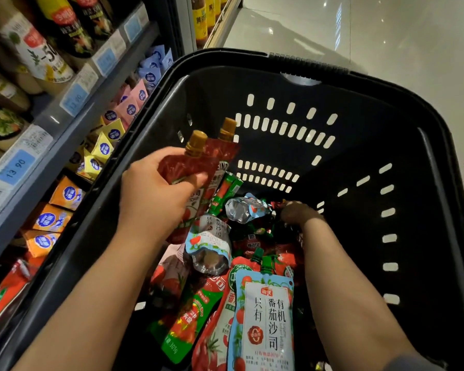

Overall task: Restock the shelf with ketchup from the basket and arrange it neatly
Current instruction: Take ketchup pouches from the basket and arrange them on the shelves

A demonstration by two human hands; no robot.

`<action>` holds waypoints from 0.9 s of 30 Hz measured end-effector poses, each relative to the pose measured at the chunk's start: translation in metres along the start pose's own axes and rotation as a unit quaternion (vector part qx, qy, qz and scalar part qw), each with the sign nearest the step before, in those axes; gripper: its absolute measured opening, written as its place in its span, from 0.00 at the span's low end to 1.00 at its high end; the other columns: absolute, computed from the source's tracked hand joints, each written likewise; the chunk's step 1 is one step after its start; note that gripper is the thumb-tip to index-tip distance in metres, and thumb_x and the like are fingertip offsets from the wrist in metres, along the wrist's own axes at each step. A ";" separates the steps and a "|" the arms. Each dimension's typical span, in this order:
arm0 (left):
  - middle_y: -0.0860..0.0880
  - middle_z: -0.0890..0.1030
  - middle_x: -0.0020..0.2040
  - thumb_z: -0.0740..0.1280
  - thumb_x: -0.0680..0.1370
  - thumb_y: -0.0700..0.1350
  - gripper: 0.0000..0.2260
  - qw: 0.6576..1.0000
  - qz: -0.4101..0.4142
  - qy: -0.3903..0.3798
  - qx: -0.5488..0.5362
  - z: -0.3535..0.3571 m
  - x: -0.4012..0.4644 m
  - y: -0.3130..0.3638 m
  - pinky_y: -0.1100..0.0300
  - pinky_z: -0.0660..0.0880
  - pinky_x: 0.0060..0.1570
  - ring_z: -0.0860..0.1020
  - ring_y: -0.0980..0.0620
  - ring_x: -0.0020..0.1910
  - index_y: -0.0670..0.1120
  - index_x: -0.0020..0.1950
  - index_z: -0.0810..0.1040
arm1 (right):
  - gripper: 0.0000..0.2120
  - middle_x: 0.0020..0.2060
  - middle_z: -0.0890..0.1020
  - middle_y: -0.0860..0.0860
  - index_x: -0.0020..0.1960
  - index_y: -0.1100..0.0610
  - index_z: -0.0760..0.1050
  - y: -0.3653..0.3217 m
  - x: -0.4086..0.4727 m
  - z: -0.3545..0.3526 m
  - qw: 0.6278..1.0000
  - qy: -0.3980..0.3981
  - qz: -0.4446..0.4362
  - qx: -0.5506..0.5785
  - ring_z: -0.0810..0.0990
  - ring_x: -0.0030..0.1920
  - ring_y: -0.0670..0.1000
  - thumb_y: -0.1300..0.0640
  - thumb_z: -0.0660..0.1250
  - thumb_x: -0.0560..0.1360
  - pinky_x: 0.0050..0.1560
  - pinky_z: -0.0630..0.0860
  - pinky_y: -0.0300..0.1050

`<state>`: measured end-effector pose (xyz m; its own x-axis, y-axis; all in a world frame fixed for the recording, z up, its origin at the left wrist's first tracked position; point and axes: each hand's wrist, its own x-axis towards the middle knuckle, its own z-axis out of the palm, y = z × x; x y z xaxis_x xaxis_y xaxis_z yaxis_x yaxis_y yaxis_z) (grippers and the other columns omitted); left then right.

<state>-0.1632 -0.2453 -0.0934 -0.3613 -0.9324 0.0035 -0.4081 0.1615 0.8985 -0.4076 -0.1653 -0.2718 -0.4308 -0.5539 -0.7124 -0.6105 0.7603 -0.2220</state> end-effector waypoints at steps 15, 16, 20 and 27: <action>0.47 0.84 0.43 0.75 0.68 0.33 0.15 0.986 -0.044 0.000 -0.158 -0.014 -0.031 0.032 0.51 0.80 0.47 0.83 0.49 0.43 0.48 0.48 0.79 | 0.16 0.48 0.84 0.52 0.55 0.53 0.79 -0.104 -0.191 -0.106 0.828 -0.039 -0.398 0.393 0.83 0.50 0.51 0.63 0.73 0.69 0.54 0.79 0.49; 0.49 0.84 0.42 0.75 0.68 0.33 0.15 0.985 -0.034 0.017 -0.171 -0.019 -0.038 0.039 0.55 0.81 0.45 0.83 0.51 0.42 0.48 0.48 0.78 | 0.14 0.46 0.85 0.52 0.53 0.54 0.80 -0.108 -0.202 -0.108 0.823 -0.021 -0.415 0.388 0.84 0.48 0.51 0.65 0.72 0.70 0.50 0.80 0.45; 0.53 0.84 0.40 0.77 0.67 0.35 0.17 0.975 0.010 0.096 -0.202 -0.048 -0.064 0.062 0.61 0.80 0.39 0.83 0.56 0.41 0.51 0.48 0.77 | 0.12 0.46 0.84 0.59 0.52 0.56 0.81 -0.123 -0.250 -0.118 0.794 0.026 -0.483 0.369 0.84 0.47 0.55 0.66 0.71 0.70 0.48 0.81 0.48; 0.52 0.84 0.44 0.81 0.61 0.47 0.17 0.937 0.078 0.272 -0.204 -0.153 -0.131 0.081 0.52 0.79 0.50 0.83 0.52 0.47 0.56 0.45 0.79 | 0.12 0.38 0.80 0.53 0.49 0.59 0.77 -0.210 -0.336 -0.091 0.733 0.023 -0.584 0.349 0.80 0.38 0.48 0.68 0.73 0.67 0.37 0.78 0.40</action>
<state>-0.0203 -0.1592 0.0458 0.1366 -0.9522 0.2732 0.0086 0.2769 0.9608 -0.1948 -0.1696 0.0747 0.0829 -0.9637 0.2540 -0.0994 -0.2616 -0.9601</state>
